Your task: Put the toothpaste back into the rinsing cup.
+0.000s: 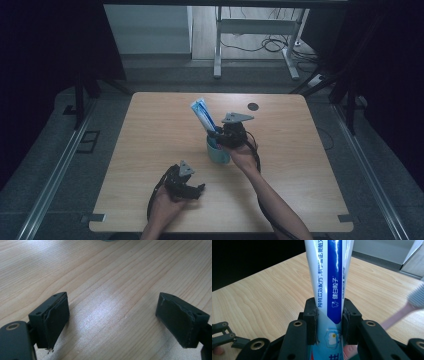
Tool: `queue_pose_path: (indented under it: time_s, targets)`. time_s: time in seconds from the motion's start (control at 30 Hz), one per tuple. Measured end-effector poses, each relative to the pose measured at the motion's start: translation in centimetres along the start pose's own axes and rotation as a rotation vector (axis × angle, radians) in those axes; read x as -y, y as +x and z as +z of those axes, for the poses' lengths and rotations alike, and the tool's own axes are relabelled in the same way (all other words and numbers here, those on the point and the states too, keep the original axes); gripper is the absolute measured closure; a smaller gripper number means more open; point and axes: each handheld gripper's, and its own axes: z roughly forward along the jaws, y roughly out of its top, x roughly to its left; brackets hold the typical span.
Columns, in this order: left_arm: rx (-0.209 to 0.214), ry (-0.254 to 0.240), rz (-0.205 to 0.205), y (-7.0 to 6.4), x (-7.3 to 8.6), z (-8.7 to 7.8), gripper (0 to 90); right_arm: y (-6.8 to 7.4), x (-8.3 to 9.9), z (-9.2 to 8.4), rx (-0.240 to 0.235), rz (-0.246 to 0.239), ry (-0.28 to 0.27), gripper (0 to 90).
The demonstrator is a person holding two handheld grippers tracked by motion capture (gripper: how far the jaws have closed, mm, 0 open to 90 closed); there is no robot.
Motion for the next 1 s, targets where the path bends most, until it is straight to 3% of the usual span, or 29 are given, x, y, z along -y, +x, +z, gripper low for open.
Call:
queue_pose_path:
  time_s: [0.57, 0.77, 0.87, 1.0]
  targets:
    - [0.000, 0.000, 0.001, 0.0, 0.0, 0.0, 11.9, -0.1, 1.2, -1.1, -0.031, -0.006, 0.005, 68.2]
    - [0.000, 0.000, 0.001, 0.0, 0.0, 0.0, 12.0, -0.1, 1.7, -1.2, -0.030, -0.008, 0.038, 67.3]
    - [0.000, 0.000, 0.001, 0.0, 0.0, 0.0, 11.9, 0.0, 2.2, -1.1, -0.020, -0.018, 0.080, 66.5]
    - [0.000, 0.001, 0.001, 0.0, 0.0, 0.0, 11.9, -0.1, 2.6, -1.3, -0.027, -0.008, 0.075, 66.4]
